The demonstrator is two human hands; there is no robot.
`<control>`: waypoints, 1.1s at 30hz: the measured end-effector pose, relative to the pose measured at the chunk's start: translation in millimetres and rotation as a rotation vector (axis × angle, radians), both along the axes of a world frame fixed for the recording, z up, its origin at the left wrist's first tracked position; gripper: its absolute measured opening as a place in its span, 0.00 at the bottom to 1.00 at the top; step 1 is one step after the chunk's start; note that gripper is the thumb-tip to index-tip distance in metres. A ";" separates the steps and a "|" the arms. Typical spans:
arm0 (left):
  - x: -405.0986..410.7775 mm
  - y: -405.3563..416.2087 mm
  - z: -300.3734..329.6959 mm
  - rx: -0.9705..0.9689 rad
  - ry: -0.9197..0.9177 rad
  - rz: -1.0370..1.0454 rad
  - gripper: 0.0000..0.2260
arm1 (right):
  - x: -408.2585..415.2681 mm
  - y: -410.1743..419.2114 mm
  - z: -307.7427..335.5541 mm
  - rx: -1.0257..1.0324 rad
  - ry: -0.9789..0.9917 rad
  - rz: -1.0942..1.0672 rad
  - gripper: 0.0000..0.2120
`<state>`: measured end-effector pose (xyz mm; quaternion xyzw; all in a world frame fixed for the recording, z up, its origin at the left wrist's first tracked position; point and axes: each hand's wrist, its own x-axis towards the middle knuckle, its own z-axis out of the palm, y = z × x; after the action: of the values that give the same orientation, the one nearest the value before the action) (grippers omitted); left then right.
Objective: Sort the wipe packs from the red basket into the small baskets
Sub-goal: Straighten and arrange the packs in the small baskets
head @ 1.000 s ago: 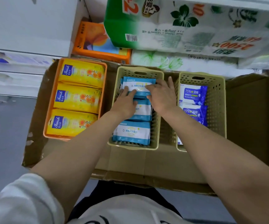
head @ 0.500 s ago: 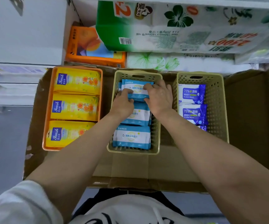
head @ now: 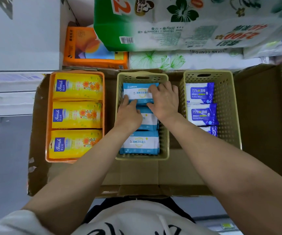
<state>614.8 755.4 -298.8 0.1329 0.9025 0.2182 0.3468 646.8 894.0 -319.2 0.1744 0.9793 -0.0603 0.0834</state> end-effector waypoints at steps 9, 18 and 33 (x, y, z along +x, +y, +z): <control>4.3 -33.8 20.6 0.209 0.282 -0.002 0.19 | 26.7 -7.3 27.2 -0.343 0.100 -0.083 0.16; 34.7 -40.9 2.8 0.000 0.019 -0.212 0.23 | 53.9 -39.3 21.6 -0.270 -0.163 0.027 0.27; 29.1 -48.6 2.8 -0.021 0.030 -0.300 0.23 | 56.3 -36.9 22.0 -0.230 -0.154 0.094 0.27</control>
<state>643.9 706.8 -296.0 0.2658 0.8799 0.1526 0.3632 703.2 857.2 -297.2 0.1219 0.9636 -0.1548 0.1806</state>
